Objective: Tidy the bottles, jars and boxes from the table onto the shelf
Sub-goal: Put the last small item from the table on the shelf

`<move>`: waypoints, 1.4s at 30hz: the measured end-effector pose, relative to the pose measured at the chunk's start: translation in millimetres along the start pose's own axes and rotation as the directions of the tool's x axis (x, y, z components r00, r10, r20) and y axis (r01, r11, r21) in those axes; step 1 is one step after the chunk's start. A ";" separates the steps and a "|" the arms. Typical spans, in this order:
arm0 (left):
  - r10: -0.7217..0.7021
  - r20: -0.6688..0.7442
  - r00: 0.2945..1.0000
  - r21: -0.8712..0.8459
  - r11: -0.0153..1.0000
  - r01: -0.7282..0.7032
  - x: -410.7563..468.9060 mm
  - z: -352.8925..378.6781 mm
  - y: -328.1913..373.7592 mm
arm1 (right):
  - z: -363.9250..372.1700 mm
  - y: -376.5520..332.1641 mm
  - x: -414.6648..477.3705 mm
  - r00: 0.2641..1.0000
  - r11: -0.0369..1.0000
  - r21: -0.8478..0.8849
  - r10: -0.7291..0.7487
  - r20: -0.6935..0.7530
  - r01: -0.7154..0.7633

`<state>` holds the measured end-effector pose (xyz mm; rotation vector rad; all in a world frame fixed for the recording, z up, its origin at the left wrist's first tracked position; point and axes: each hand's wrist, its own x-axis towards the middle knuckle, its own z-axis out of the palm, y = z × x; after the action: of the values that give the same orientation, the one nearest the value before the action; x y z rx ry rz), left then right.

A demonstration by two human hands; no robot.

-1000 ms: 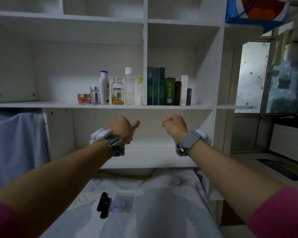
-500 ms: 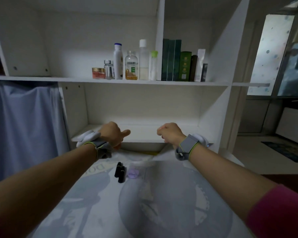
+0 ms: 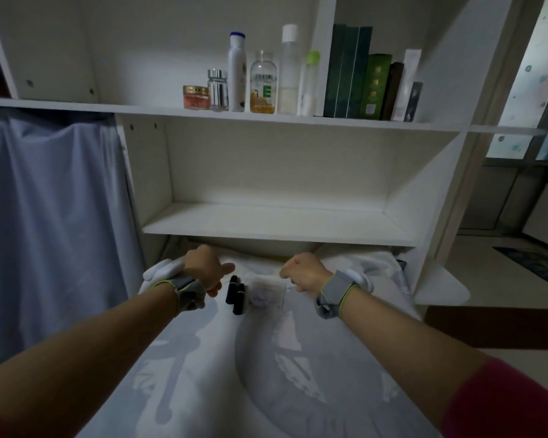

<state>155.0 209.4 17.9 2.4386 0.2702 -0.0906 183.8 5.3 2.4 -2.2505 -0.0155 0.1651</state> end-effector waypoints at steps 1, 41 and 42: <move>-0.006 0.005 1.000 0.004 1.000 0.006 3.4 3.2 -2.2 | 3.9 2.3 2.4 1.000 1.000 -0.010 0.023 0.008 -0.023; -0.126 0.102 0.987 0.151 0.982 0.110 66.0 61.9 -36.8 | 44.3 50.9 60.0 0.945 0.928 -0.178 0.318 -0.072 -0.326; -0.108 0.093 0.990 0.164 0.982 0.092 64.8 64.3 -34.5 | 42.9 53.6 59.3 0.951 0.934 -0.179 0.305 -0.059 -0.310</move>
<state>211.0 205.5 -61.9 2.5684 0.3522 -0.2909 234.8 8.5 -72.6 -2.4319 0.3539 0.3085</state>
